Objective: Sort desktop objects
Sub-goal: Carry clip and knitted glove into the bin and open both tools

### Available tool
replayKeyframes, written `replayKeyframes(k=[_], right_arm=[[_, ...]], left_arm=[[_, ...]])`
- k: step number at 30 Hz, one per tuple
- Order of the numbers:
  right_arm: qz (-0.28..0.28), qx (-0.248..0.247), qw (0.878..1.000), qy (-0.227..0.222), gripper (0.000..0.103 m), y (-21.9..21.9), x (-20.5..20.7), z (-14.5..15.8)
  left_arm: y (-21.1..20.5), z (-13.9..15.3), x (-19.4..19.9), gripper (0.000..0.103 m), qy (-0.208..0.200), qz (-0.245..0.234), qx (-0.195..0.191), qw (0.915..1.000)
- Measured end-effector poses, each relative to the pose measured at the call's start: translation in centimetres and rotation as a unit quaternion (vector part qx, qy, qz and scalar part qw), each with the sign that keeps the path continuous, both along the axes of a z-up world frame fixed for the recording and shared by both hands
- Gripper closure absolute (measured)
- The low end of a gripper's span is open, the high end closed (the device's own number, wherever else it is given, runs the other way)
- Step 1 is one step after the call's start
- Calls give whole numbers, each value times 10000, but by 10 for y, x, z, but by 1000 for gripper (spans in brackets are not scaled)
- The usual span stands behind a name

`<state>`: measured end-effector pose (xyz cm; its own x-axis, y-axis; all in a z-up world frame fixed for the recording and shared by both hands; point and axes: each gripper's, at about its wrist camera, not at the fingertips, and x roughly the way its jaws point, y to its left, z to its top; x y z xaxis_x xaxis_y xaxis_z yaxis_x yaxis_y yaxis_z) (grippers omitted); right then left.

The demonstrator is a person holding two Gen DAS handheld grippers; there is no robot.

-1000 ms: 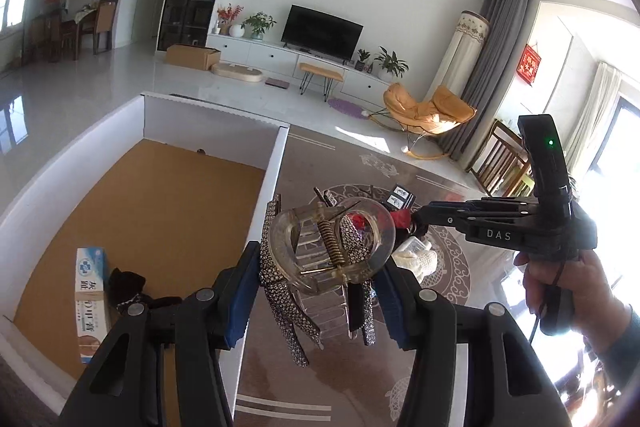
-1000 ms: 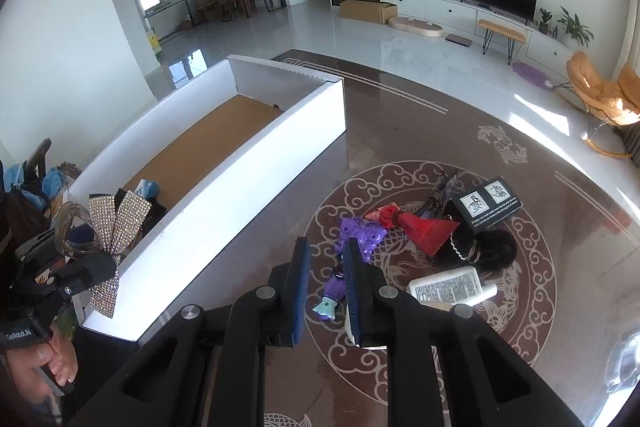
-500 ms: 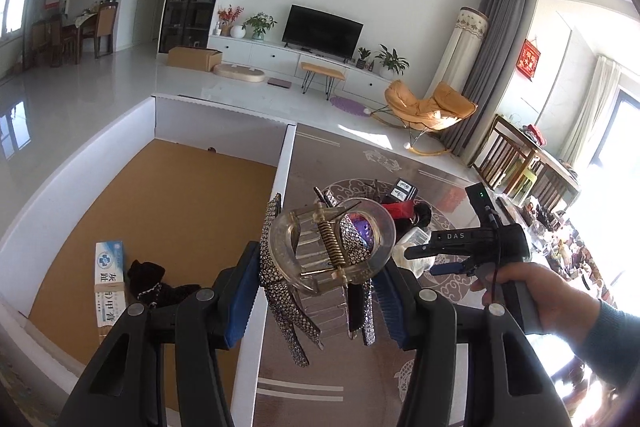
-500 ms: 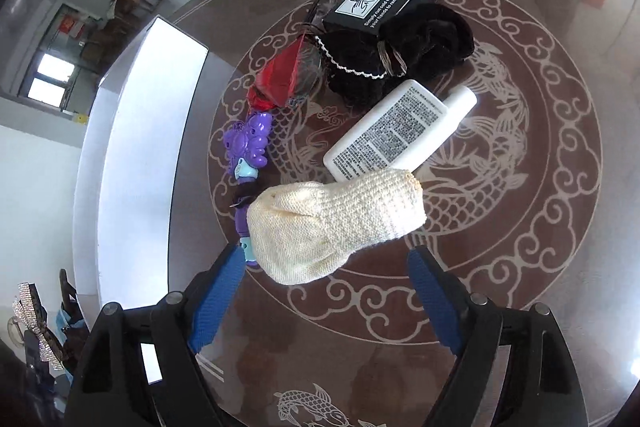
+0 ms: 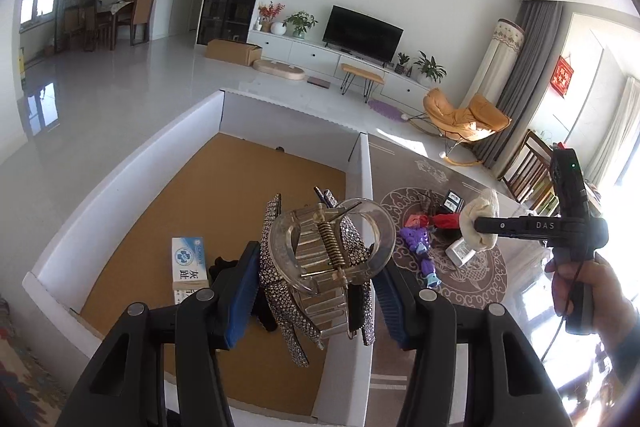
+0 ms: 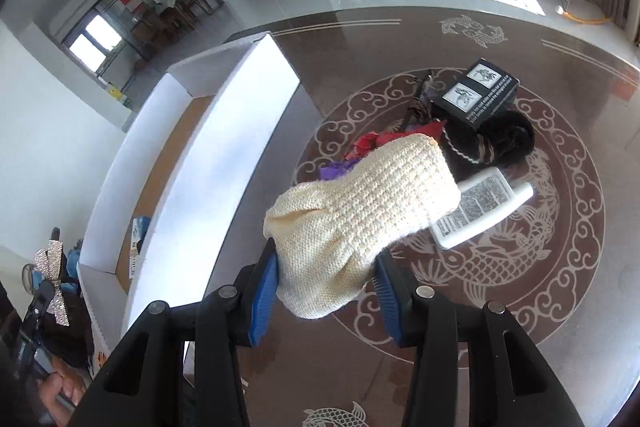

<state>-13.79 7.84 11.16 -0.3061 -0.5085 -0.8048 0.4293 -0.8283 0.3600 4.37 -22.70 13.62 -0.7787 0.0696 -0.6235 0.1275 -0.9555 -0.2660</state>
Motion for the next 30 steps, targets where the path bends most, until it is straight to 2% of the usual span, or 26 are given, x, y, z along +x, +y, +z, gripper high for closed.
replayKeyframes(k=[2, 4, 6, 8, 10, 11, 12, 14, 16, 19, 21, 22, 24, 27, 30], right_arm=[[618, -60, 9977, 270, 57, -51, 21, 25], [1203, -49, 9917, 459, 57, -105, 44, 35], [1731, 73, 9832, 576, 57, -152, 66, 37], [2135, 298, 9744, 633, 56, -195, 85, 26], [2395, 589, 9678, 495, 50, -230, 95, 7], [2457, 768, 9655, 387, 38, -242, 99, -4], [2506, 886, 9635, 323, 23, -250, 101, -15], [2578, 880, 9615, 355, 20, -254, 108, -20], [2539, 801, 9628, 463, 19, -242, 111, -17], [2043, 853, 9696, 1039, 16, -193, 108, -4], [1486, 1029, 9724, 1474, 0, -146, 107, -1], [1156, 1198, 9720, 1655, 0, -118, 104, -4], [606, 1606, 9687, 1794, 0, -63, 95, -24], [-59, 2277, 9602, 1620, 0, 9, 83, -70], [-581, 2625, 9539, 1331, 0, 70, 74, -112]], left_arm=[[-13, -2, -7, 49, -124, 131, -119, 9998], [-27, -10, -14, 49, -316, 246, -170, 9991], [-39, -23, -20, 49, -566, 362, -257, 9974], [-50, -41, -28, 49, -978, 459, -366, 9935], [-59, -62, -36, 48, -1549, 586, -483, 9850], [-63, -69, -38, 48, -1740, 644, -526, 9812], [-65, -74, -38, 48, -1852, 682, -549, 9788], [-67, -74, -30, 47, -1761, 745, -565, 9799], [-62, -67, -23, 41, -1572, 788, -579, 9827], [-36, -46, -10, 39, -1154, 580, -457, 9906], [-4, -28, -8, 35, -872, 210, -342, 9954], [16, -22, -7, 33, -726, -32, -266, 9970], [59, -16, -8, 12, -527, -542, -113, 9971], [128, -30, -20, 10, -564, -1288, 22, 9901], [188, -67, -44, 10, -931, -1669, -243, 9813]])
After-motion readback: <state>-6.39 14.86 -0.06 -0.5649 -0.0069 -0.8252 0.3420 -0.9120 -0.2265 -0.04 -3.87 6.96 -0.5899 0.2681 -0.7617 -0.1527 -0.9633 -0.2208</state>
